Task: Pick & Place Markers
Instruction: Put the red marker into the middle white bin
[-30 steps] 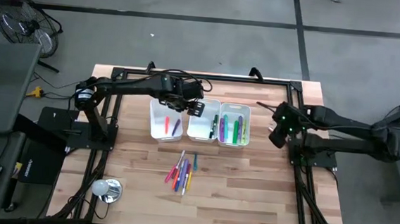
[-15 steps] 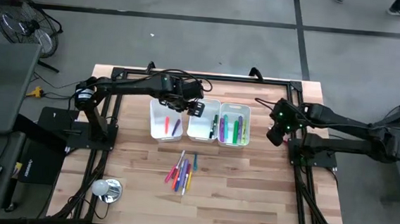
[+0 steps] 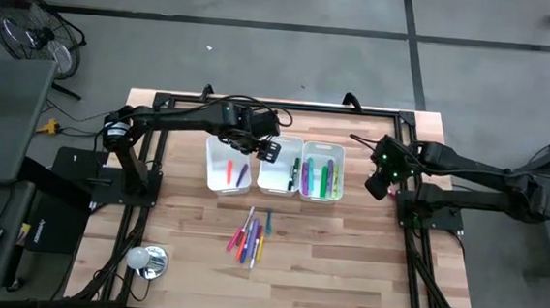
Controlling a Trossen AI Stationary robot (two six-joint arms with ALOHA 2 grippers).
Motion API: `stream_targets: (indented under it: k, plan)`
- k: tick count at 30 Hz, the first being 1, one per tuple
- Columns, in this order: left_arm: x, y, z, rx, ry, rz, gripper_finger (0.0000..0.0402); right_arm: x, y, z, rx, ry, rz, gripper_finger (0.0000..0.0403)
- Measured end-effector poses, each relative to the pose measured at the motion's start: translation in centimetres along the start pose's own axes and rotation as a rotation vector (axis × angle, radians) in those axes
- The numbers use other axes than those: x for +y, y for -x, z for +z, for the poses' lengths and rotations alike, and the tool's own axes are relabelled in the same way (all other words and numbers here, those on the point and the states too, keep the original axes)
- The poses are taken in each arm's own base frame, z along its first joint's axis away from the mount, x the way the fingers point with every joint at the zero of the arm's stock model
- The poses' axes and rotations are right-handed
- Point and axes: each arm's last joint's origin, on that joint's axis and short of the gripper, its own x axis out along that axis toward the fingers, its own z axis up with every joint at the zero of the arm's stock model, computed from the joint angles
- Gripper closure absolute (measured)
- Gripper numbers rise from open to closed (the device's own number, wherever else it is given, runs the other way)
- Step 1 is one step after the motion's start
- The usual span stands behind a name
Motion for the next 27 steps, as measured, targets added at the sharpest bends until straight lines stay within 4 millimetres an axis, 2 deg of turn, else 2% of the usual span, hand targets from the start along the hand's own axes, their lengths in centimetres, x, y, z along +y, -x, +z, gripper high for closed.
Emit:
stream_targets:
  k: [8, 16, 22, 27]
  plan:
    - [0.3, 0.1, -0.3, 0.043, -0.114, 0.018, 0.0173, -0.5, -1.7, 1.1, 0.103, -0.049, -0.059, 0.0281]
    - [0.0, 1.8, 0.1, -0.023, -0.356, -0.115, 0.0173, -0.7, -3.4, 1.5, 0.238, -0.043, -0.113, 0.0279]
    - [-0.5, 3.0, 0.4, -0.065, -0.523, -0.245, 0.0173, -0.7, -5.3, 2.0, 0.33, -0.053, -0.185, 0.025]
    - [-0.6, 2.9, 0.1, -0.023, -0.686, -0.308, 0.0173, -1.1, -6.9, 2.4, 0.398, -0.093, -0.28, 0.0216]
